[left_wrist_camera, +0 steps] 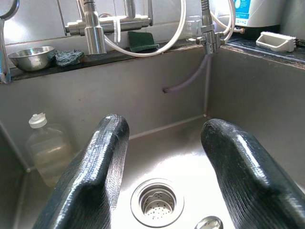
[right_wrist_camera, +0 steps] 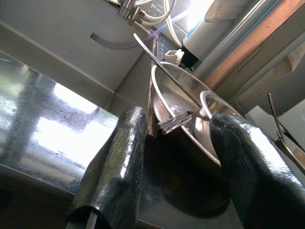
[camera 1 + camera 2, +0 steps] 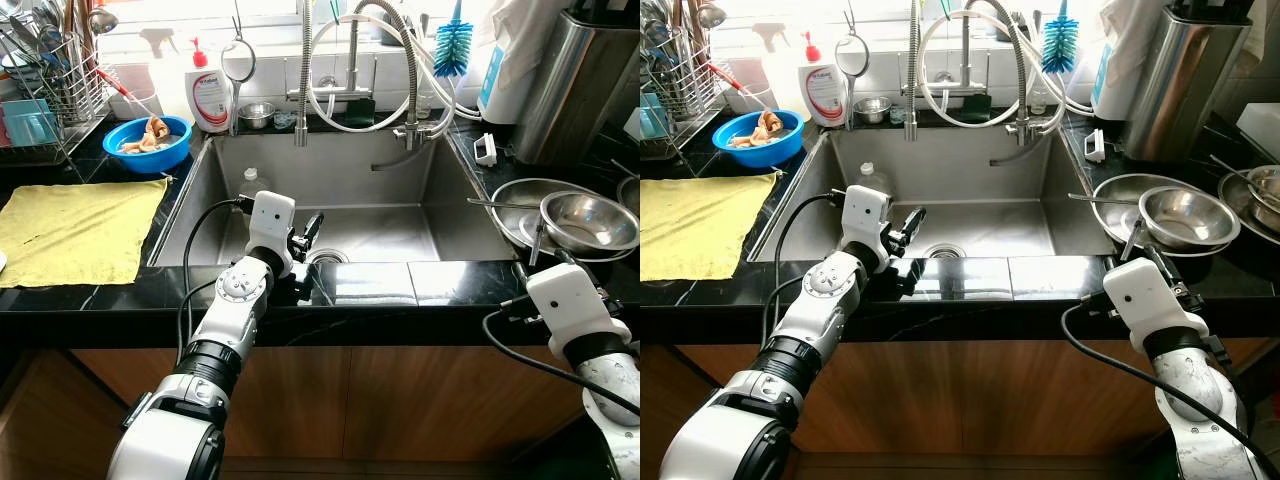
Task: Kitchen organization
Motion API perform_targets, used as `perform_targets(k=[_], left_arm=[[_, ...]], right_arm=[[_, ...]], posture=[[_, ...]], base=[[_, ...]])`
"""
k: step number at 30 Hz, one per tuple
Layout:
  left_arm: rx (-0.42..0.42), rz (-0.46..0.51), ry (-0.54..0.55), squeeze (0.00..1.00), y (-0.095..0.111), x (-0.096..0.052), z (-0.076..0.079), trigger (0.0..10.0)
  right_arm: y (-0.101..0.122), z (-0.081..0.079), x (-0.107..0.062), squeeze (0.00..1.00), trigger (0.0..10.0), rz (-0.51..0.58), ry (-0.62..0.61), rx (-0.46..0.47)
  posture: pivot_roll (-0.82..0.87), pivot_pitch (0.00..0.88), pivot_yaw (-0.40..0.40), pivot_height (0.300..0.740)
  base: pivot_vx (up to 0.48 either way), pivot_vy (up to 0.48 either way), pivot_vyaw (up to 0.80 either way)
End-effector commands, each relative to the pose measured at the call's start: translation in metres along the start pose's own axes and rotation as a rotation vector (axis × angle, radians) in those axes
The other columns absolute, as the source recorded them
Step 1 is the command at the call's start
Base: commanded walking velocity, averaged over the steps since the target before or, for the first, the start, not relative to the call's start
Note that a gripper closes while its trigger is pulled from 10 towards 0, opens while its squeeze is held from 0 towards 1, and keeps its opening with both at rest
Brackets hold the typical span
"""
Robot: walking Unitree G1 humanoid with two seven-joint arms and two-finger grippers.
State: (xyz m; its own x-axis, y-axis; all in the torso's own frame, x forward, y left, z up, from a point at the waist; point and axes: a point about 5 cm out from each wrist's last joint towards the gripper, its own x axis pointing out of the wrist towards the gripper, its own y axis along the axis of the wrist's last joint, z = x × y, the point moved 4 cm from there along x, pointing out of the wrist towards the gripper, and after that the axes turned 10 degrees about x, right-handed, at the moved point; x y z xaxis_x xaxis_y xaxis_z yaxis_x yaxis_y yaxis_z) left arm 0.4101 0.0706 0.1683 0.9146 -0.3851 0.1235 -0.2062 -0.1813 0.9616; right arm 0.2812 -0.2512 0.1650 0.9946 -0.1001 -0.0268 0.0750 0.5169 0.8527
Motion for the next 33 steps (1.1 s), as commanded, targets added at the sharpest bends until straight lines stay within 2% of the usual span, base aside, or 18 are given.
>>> perform_targets(k=[1, 18, 26, 33], left_arm=[[0.005, 0.009, 0.003, 0.00, 0.003, -0.001, -0.001, 10.0], [-0.003, 0.005, 0.003, 0.00, 0.002, -0.001, 0.001, 10.0], [-0.009, 0.002, 0.006, 0.00, 0.002, 0.000, 0.002, 10.0], [-0.012, 0.002, 0.009, 0.00, 0.002, 0.000, 0.002, 10.0]], right_arm=[[0.001, 0.002, 0.003, 0.00, 10.0, -0.007, -0.016, 0.000], [-0.004, 0.006, 0.006, 0.00, 10.0, -0.046, -0.058, 0.009], [0.001, 0.008, 0.014, 0.00, 10.0, -0.032, -0.039, -0.021], [-0.004, 0.003, 0.019, 0.00, 10.0, -0.050, -0.003, -0.025]], posture=[[-0.04, 0.000, 0.066, 0.740], [-0.04, 0.000, 0.063, 0.740], [-0.04, 0.000, 0.061, 0.740], [-0.04, 0.000, 0.058, 0.740]], base=[[0.000, 0.000, 0.00], [0.000, 0.000, 0.00], [0.000, 0.000, 0.00], [0.000, 0.000, 0.00]])
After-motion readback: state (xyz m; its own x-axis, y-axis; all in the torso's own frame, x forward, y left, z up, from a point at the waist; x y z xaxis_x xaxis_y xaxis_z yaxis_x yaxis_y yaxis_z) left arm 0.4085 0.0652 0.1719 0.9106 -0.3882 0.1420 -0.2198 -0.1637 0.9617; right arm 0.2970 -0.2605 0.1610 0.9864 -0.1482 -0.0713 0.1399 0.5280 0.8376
